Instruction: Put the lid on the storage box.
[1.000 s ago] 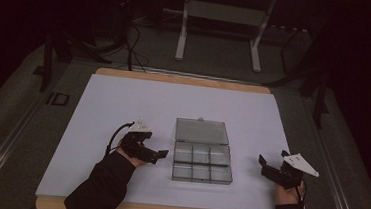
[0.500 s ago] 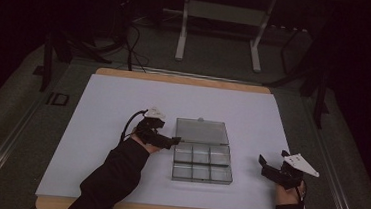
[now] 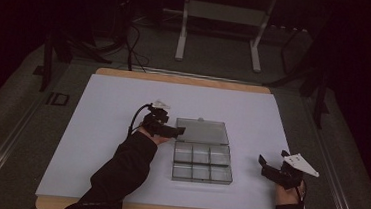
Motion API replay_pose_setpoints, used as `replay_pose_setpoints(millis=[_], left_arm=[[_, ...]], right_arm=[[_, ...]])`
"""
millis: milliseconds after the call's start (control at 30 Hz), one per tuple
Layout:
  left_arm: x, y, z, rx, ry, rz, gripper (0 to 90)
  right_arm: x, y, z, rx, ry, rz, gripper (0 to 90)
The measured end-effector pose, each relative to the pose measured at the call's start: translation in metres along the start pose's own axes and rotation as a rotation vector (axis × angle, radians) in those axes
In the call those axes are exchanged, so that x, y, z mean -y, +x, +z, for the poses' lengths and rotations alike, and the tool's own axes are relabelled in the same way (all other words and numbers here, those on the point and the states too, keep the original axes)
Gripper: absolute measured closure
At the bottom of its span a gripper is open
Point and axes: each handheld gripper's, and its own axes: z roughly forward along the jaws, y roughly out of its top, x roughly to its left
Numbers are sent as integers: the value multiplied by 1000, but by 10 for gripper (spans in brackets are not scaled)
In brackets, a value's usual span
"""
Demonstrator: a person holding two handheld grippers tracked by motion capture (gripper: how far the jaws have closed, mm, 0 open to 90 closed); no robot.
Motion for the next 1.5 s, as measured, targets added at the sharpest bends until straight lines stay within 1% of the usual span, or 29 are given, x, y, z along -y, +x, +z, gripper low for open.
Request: replay_pose_setpoints(millis=[67,100,133,167,200,233,267,300,367,600,667,833,900,933,1000,1067,1133,1300,1367,1433,1467,1500], left_arm=[[-1,1,4,-1,13,-10,191],[-1,1,6,-4,18,-14,191],[-2,1,10,-5,32,-33,202],[-2,1,10,-5,32,-33,205],[-3,2,13,-1,38,-45,213],[-3,2,13,-1,38,-45,214],[-3,1,17,1,54,-50,222],[-3,1,17,1,54,-50,223],[-2,1,24,4,67,-63,235],[1,3,33,26,77,-91,260],[4,5,37,36,83,-110,260],[7,8,40,49,86,-127,260],[10,9,41,58,85,-142,261],[11,9,42,53,88,-140,261],[13,11,44,64,88,-148,280],[14,11,44,60,91,-146,287],[16,14,45,83,88,-171,289],[18,17,46,109,85,-194,294],[19,19,46,123,82,-206,310],[20,21,47,153,79,-224,321],[21,22,47,165,78,-231,347],[21,22,47,168,74,-227,347]], right_arm=[[0,0,0,0,2,1,102],[0,0,0,0,2,1,102],[0,0,0,-1,1,2,102],[0,0,0,-1,1,1,102],[0,0,0,-1,0,0,102],[0,0,0,-2,-1,0,102],[0,0,0,-2,0,2,102],[0,0,0,-2,0,2,102],[0,0,0,-3,1,2,102],[0,0,0,-5,0,1,103],[0,0,0,-5,0,1,103],[0,0,0,-6,0,-1,103],[0,0,0,-6,1,-1,103],[0,0,0,-6,2,-1,103],[0,0,0,-6,2,-3,103],[0,0,0,-5,4,-4,103],[0,1,0,-5,5,-4,103],[0,1,1,-5,8,-4,104],[0,1,1,-4,9,-6,104],[0,1,1,-4,9,-7,104],[0,1,1,-5,10,-9,104],[0,1,1,-5,10,-9,104]])
